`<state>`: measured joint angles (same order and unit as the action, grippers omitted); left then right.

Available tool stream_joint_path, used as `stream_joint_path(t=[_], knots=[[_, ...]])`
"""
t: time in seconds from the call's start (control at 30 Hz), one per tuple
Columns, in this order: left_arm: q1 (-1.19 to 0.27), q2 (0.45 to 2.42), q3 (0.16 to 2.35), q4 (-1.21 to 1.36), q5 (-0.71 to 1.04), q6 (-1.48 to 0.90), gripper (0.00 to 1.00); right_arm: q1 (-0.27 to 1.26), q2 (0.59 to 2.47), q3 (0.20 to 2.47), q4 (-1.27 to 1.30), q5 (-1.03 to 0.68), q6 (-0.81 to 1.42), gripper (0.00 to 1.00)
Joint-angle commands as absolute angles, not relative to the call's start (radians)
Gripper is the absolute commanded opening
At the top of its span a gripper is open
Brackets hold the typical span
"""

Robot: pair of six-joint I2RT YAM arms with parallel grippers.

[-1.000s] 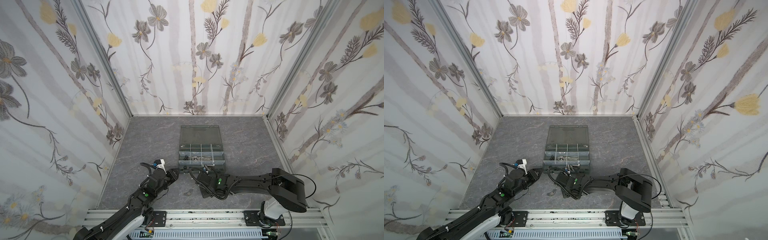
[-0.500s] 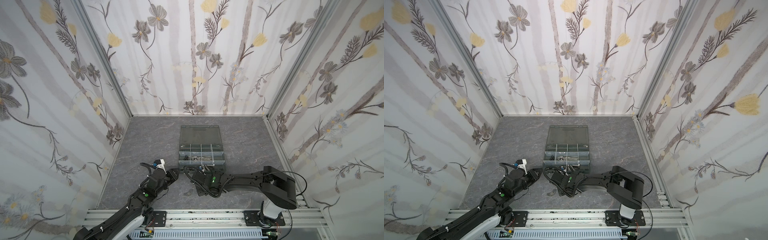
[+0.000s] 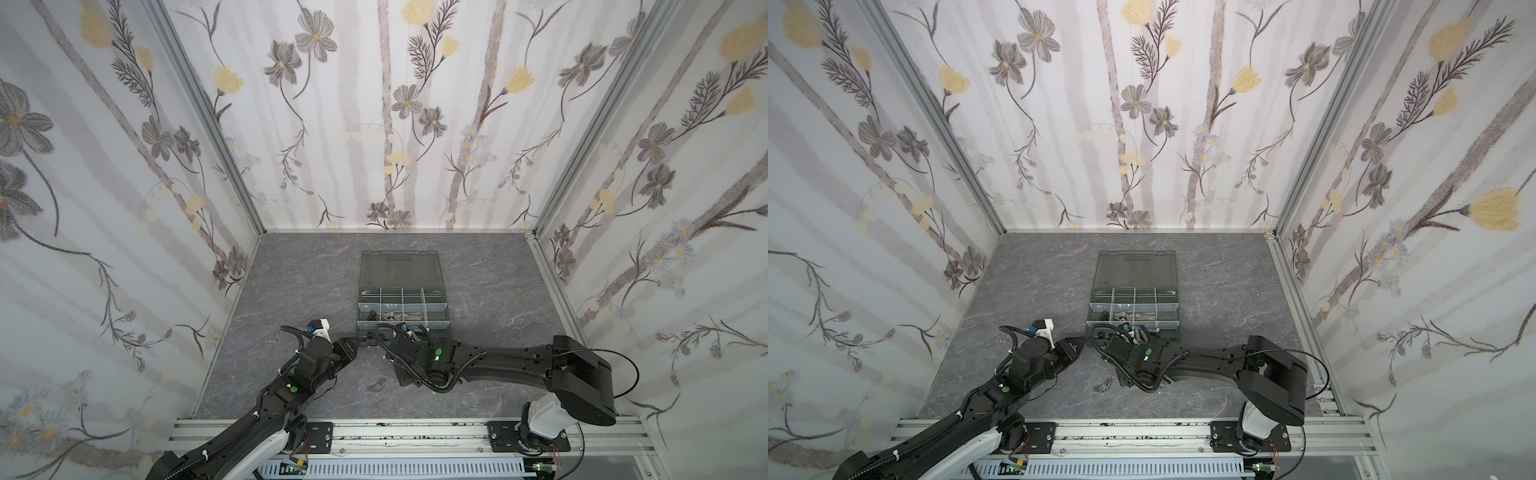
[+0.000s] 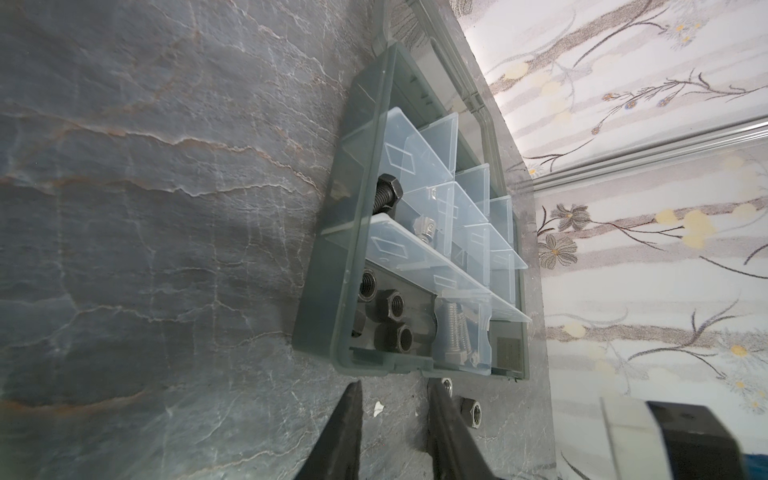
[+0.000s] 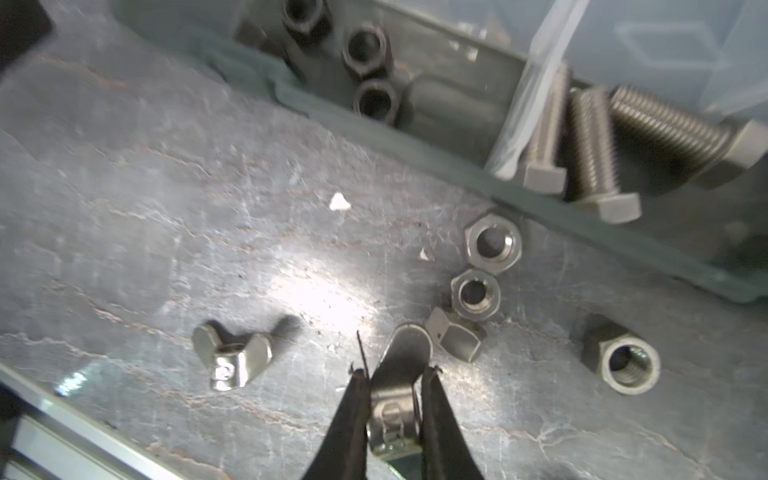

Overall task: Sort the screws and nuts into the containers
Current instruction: 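Lift the wing nut with the right gripper into the wing nut compartment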

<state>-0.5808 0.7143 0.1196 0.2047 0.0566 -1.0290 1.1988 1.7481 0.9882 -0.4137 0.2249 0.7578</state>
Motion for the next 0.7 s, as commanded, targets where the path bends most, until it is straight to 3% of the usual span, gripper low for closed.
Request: stream_joint_path(t=[0.0, 0.37, 0.67], knots=[[-0.580, 0.715, 0.131, 0.212, 0.055, -1.034, 0.30, 1.165, 1.720, 1.035, -0.399, 0.279, 0.693, 0.18], [-0.580, 0.722, 0.137, 0.212, 0.066, -1.038, 0.31, 0.945, 1.852, 1.279, -0.383, 0.234, 0.468, 0.19], [-0.581, 0.720, 0.132, 0.212, 0.089, -1.049, 0.30, 0.914, 2.003, 1.387, -0.370, 0.180, 0.426, 0.19]])
